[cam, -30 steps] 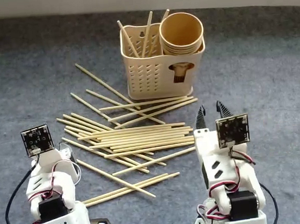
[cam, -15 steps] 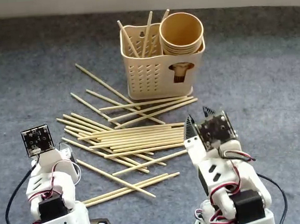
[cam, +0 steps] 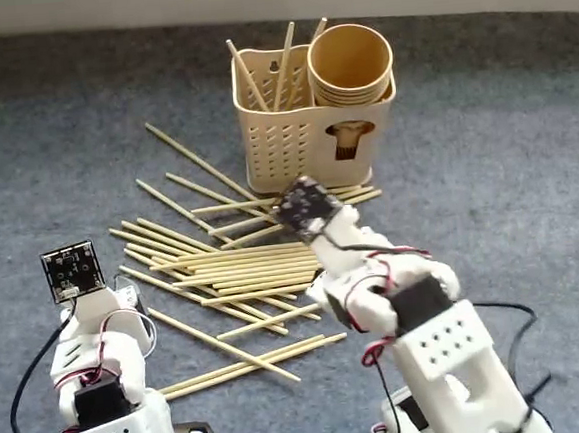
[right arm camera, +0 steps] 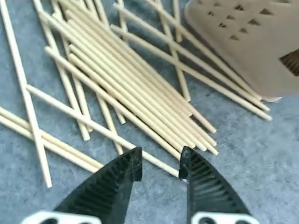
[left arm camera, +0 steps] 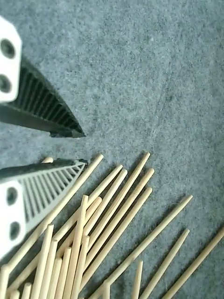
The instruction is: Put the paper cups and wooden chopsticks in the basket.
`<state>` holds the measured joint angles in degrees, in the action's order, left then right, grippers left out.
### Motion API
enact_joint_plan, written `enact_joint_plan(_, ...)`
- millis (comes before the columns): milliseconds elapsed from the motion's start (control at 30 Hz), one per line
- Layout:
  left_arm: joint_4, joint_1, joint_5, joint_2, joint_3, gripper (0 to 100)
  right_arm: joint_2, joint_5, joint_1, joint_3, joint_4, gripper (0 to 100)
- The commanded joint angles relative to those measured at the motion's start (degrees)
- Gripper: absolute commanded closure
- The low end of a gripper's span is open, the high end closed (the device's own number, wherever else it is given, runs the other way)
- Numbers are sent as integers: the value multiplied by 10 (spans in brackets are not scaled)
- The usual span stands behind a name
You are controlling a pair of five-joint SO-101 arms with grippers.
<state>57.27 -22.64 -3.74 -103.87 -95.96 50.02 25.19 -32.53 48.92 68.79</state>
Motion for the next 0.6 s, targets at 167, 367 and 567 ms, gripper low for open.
enact_joint_plan(167,-1,-7,4,0,-12,905,-124,48,-73,-33,0,861)
enact_joint_plan(367,-1,-7,4,0,-12,905,-210,62,-101,-33,-43,861)
enact_joint_plan(567,-1,-7,4,0,-12,905,-299,63,-101,-79,-61,861)
